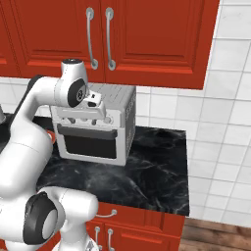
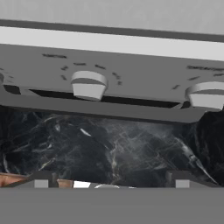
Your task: Open the toaster oven door. Place the bread on the top rack in the toaster oven and place the steak on the bottom rack.
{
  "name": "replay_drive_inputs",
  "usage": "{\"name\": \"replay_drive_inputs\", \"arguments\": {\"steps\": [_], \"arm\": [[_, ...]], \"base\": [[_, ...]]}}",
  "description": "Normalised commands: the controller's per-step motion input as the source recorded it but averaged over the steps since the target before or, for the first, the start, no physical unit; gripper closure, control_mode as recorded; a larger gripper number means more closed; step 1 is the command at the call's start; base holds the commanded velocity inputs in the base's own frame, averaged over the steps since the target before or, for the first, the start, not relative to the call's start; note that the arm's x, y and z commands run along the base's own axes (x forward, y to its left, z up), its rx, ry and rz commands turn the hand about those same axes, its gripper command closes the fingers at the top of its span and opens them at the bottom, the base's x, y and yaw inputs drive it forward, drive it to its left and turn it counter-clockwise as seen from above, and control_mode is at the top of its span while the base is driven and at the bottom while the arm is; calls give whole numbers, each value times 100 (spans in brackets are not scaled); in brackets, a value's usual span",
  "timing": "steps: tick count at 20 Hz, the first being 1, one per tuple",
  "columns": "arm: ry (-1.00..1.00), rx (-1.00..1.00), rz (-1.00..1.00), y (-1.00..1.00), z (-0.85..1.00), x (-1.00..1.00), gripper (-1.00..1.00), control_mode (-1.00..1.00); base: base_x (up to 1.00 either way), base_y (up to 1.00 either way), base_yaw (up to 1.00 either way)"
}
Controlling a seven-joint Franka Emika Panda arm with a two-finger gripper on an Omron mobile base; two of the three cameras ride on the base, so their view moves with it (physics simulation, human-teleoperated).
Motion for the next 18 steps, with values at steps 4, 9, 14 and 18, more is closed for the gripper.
{"name": "replay_drive_inputs", "arguments": {"steps": [4,9,14,18], "arm": [[0,0,0,0,0,0,-100,100],[0,0,0,0,0,0,-100,100],[0,0,0,0,0,0,-100,100],[0,0,0,0,0,0,-100,100]], "base": [[0,0,0],[-16,48,-9],[-12,82,-5],[-14,74,1]]}}
